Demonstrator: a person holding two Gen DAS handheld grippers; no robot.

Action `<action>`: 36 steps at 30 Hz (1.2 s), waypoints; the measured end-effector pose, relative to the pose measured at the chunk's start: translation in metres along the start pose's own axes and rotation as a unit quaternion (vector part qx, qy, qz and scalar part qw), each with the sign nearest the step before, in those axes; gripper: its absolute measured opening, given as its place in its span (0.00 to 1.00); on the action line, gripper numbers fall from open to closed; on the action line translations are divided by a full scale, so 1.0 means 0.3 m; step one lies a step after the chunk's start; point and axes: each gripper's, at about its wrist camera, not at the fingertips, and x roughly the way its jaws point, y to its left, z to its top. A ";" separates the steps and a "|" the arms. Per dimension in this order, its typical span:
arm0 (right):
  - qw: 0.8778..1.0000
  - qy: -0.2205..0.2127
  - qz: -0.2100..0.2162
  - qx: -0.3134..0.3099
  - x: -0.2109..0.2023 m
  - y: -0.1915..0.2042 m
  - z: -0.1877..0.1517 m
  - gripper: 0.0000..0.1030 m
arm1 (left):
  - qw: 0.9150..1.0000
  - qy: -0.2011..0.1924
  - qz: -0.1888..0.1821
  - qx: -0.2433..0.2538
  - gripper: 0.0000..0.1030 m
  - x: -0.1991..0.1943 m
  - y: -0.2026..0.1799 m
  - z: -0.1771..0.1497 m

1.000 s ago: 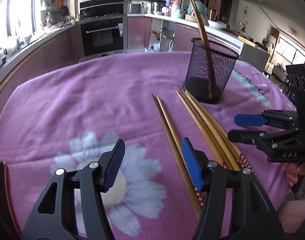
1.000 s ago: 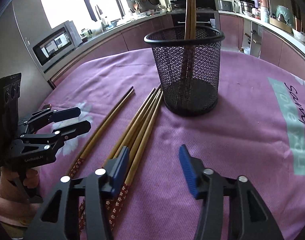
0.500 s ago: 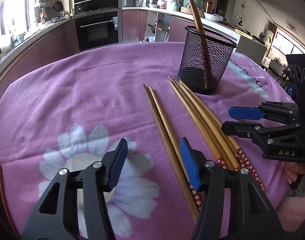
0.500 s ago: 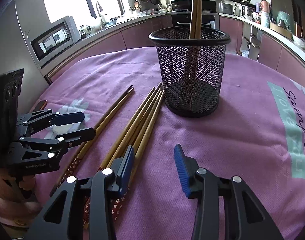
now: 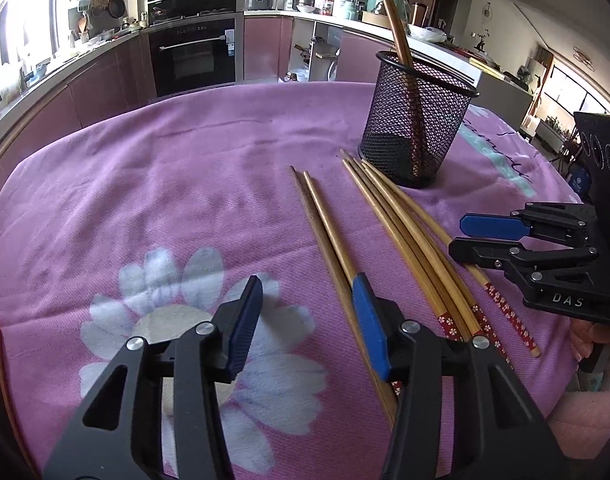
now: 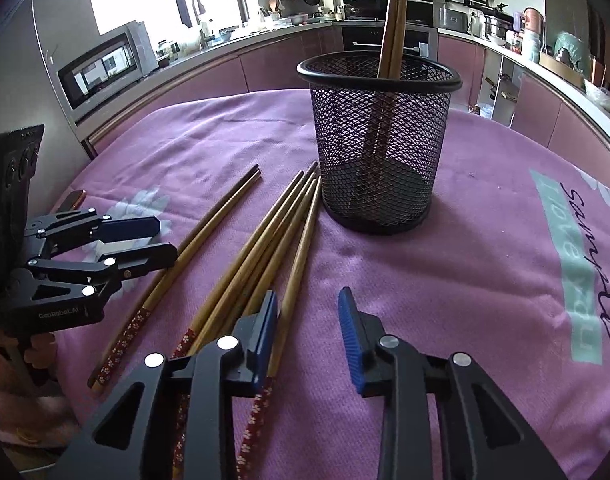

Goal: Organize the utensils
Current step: 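Close the right tool on a chopstick while the left tool grasps another chopstick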

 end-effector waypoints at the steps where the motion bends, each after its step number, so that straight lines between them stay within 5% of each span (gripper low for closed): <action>1: 1.000 0.000 -0.001 -0.001 0.000 0.000 -0.001 0.28 | 1.000 0.001 0.001 0.000 0.46 0.001 0.000 -0.001; 10: 1.000 0.001 -0.011 -0.020 0.018 0.027 0.016 0.22 | 1.000 0.004 0.020 0.024 0.42 0.019 -0.038 -0.004; 14: 1.000 0.003 0.000 -0.021 0.021 0.030 0.020 0.09 | 1.000 0.003 0.024 0.016 0.33 0.017 -0.028 -0.001; 36: 1.000 -0.003 0.029 0.001 0.030 0.006 0.050 0.05 | 1.000 0.001 0.021 -0.014 0.09 0.036 -0.015 0.025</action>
